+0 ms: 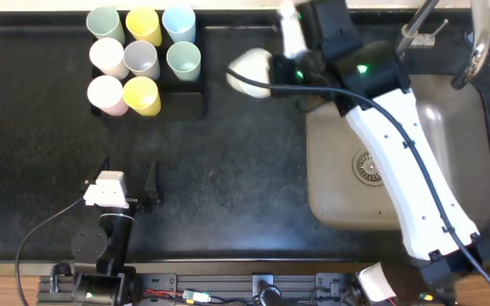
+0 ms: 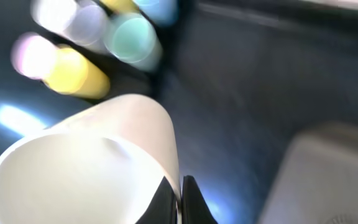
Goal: Store Cups
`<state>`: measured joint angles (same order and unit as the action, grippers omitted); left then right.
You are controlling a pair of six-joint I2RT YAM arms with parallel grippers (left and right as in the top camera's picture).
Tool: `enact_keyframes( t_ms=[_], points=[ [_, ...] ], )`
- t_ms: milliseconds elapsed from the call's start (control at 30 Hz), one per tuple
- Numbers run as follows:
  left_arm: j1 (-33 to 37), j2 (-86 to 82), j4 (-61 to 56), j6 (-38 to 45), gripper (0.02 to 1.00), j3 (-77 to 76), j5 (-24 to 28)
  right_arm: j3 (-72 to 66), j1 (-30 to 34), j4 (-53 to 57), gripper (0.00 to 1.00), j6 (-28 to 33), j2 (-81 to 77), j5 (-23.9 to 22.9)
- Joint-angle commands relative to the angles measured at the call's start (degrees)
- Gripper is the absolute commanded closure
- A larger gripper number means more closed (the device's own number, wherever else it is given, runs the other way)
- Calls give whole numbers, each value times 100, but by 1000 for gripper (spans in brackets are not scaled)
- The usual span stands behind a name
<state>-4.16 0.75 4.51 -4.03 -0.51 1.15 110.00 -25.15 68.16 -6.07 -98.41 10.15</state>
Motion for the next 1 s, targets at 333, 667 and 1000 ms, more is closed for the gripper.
enact_keyframes(
  t_ms=[333,667,1000],
  points=[
    [-31,-48,20,83,18,4,70,1543,-1027,361,958,-551,-2079,-321],
    [-31,-48,17,83,18,4,70,1543,-1274,17,958,-820,-2564,-748],
    [-31,-48,17,83,18,4,70,1543,-1360,-323,958,-1379,-2896,-850]
  ],
)
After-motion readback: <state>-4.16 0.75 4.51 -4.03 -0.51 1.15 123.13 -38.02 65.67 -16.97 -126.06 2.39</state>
